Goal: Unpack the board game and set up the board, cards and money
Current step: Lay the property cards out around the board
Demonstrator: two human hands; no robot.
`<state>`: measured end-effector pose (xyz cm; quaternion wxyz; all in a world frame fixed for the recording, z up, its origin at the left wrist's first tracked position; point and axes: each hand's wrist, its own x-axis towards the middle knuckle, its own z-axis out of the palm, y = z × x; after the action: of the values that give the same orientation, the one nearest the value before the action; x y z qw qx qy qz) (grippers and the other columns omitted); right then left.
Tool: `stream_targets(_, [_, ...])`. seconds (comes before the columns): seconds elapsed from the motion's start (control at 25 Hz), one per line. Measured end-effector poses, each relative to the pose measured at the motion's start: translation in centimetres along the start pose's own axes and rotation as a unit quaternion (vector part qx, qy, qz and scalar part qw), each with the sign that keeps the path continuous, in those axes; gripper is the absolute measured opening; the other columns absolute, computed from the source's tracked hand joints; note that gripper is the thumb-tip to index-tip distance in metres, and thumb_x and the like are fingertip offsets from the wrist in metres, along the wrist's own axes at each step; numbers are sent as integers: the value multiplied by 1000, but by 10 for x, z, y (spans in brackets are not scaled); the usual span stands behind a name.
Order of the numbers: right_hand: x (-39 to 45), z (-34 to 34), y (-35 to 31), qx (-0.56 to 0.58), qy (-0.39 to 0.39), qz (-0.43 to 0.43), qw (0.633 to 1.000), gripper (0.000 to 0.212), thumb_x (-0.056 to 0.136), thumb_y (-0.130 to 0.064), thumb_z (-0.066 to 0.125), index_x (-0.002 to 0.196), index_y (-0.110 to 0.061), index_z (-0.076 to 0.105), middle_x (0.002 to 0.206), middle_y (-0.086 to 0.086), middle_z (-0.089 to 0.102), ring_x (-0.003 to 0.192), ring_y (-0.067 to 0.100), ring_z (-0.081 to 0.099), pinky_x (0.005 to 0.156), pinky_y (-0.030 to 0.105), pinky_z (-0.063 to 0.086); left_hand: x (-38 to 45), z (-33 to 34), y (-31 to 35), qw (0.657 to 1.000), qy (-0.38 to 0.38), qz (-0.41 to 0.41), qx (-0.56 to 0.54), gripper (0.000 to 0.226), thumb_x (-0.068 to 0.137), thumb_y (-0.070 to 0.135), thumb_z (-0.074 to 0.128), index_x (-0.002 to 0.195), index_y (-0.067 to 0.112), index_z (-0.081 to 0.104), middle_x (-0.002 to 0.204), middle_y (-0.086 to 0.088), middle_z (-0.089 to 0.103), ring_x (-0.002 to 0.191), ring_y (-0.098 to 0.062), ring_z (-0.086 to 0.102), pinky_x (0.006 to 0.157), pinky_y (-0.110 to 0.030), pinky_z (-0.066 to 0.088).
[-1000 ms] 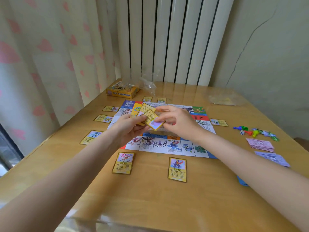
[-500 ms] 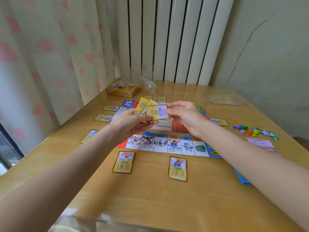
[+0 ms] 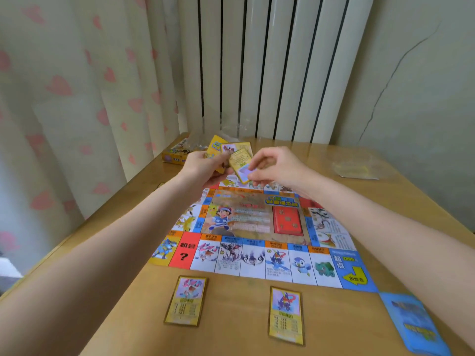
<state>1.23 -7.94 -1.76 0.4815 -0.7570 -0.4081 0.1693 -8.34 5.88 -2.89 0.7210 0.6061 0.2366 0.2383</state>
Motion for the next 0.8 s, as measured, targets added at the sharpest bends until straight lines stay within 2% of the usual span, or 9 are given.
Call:
stream_targets(0.08, [30, -9, 9, 19, 38, 39, 998, 10, 79, 2, 69, 84, -4, 62, 68, 6, 63, 46, 4, 59, 45, 15, 43, 23, 2, 5, 999, 22, 3, -36, 17, 92, 17, 57, 77, 9, 57, 60, -3, 66, 48, -6, 63, 58, -20, 56])
stream_targets(0.2, [73, -18, 37, 59, 127, 136, 981, 23, 79, 6, 66, 101, 4, 59, 70, 10, 61, 45, 7, 57, 39, 14, 41, 49, -5, 0, 998, 47, -25, -42, 15, 94, 14, 54, 81, 6, 56, 68, -10, 66, 43, -5, 62, 44, -16, 52])
stream_targets(0.32, [103, -7, 60, 17, 115, 195, 974, 29, 78, 7, 66, 102, -2, 53, 73, 10, 59, 48, 10, 56, 37, 14, 40, 66, -13, -12, 994, 66, -57, -63, 14, 94, 13, 53, 83, 5, 56, 53, -5, 67, 42, -6, 62, 42, -15, 49])
stream_targets(0.44, [129, 10, 68, -2, 96, 193, 977, 33, 77, 5, 69, 102, -6, 49, 70, 7, 57, 38, 5, 52, 33, 12, 36, 76, -16, -19, 994, 60, -64, -71, 13, 94, 14, 53, 85, 6, 56, 53, -4, 68, 44, -6, 63, 44, -15, 50])
stream_targets(0.56, [147, 23, 76, -39, 88, 192, 977, 36, 74, -1, 74, 100, -8, 51, 70, 4, 57, 50, 9, 53, 44, 16, 43, 79, -17, -24, 995, 46, -62, -61, 10, 94, 14, 54, 89, 6, 56, 55, -3, 68, 46, -6, 64, 45, -16, 51])
stream_targets(0.68, [155, 25, 84, -75, 82, 197, 974, 33, 75, -7, 76, 95, -11, 49, 65, 3, 58, 53, 9, 54, 52, 18, 47, 79, -19, -27, 995, 41, -69, -66, 9, 94, 13, 54, 89, 5, 56, 56, -4, 69, 47, -7, 65, 46, -17, 52])
stream_targets(0.8, [158, 24, 87, -162, 64, 184, 968, 28, 77, -18, 76, 93, -10, 54, 66, 2, 60, 63, 14, 58, 76, 30, 52, 83, -20, -29, 995, 43, -72, -56, 9, 93, 15, 55, 91, 7, 57, 59, -4, 70, 48, -6, 65, 51, -17, 54])
